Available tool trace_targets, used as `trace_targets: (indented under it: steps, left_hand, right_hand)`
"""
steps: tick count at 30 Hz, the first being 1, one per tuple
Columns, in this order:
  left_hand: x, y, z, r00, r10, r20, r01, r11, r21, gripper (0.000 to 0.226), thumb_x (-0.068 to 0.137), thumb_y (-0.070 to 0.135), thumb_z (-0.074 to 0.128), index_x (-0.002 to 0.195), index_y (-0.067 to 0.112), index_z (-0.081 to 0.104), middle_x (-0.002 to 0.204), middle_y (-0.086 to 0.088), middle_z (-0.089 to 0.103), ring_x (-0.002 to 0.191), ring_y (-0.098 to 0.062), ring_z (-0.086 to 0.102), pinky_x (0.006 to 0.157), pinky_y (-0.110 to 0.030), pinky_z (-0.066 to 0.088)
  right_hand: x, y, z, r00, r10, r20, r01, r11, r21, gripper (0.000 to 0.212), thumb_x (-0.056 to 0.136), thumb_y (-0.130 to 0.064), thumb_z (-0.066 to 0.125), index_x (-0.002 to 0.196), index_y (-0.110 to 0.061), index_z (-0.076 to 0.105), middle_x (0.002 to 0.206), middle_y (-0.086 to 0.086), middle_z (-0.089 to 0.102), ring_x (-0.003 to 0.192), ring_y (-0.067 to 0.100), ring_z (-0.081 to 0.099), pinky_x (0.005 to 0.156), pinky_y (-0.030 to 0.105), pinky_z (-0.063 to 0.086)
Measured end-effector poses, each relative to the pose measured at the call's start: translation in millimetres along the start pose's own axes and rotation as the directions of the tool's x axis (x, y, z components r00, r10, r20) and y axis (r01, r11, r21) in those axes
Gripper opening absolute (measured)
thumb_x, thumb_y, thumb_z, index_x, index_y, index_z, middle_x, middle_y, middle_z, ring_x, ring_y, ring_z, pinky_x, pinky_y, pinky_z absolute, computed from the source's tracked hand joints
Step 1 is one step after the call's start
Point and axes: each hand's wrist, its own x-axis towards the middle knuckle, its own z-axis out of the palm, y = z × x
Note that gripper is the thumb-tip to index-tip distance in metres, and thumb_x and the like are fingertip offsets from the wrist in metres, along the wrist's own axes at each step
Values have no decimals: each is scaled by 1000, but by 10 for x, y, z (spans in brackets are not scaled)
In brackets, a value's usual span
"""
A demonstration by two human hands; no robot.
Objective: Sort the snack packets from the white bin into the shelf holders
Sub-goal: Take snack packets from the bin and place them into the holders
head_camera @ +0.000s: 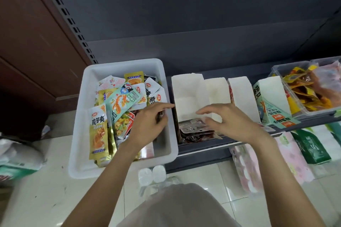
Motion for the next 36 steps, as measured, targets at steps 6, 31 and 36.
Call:
trace_targets:
  steps: [6, 31, 36]
  left_hand:
    - [-205, -405, -353, 886, -231, -402, 297, 949, 108, 30, 87, 16, 64, 118, 18, 61, 119, 0, 62, 109, -18, 56, 85, -35, 49]
    - [-195, -363, -715, 760, -649, 47, 324, 314, -893, 48, 88, 41, 57, 128, 15, 53, 116, 2, 67, 105, -14, 65, 99, -34, 45]
    - [31, -76, -643, 836, -544, 74, 166, 123, -978, 50, 90, 34, 54, 136, 16, 44, 122, -3, 65, 111, -18, 62, 95, -34, 49]
  right_hand:
    - [636, -526, 208, 973, -161, -165, 186, 971, 148, 23, 94, -18, 53, 110, -26, 68, 104, -13, 70, 98, 4, 64, 91, 31, 51]
    - [1049, -1074, 561, 851, 356, -386, 164, 519, 839, 16, 97, -7, 50, 110, -14, 46, 108, 0, 64, 93, 10, 68, 61, 24, 57]
    - [828, -1101, 623, 879, 422, -221, 132, 229, 964, 17, 96, -2, 50, 109, -14, 52, 99, 1, 68, 84, 10, 70, 65, 23, 57]
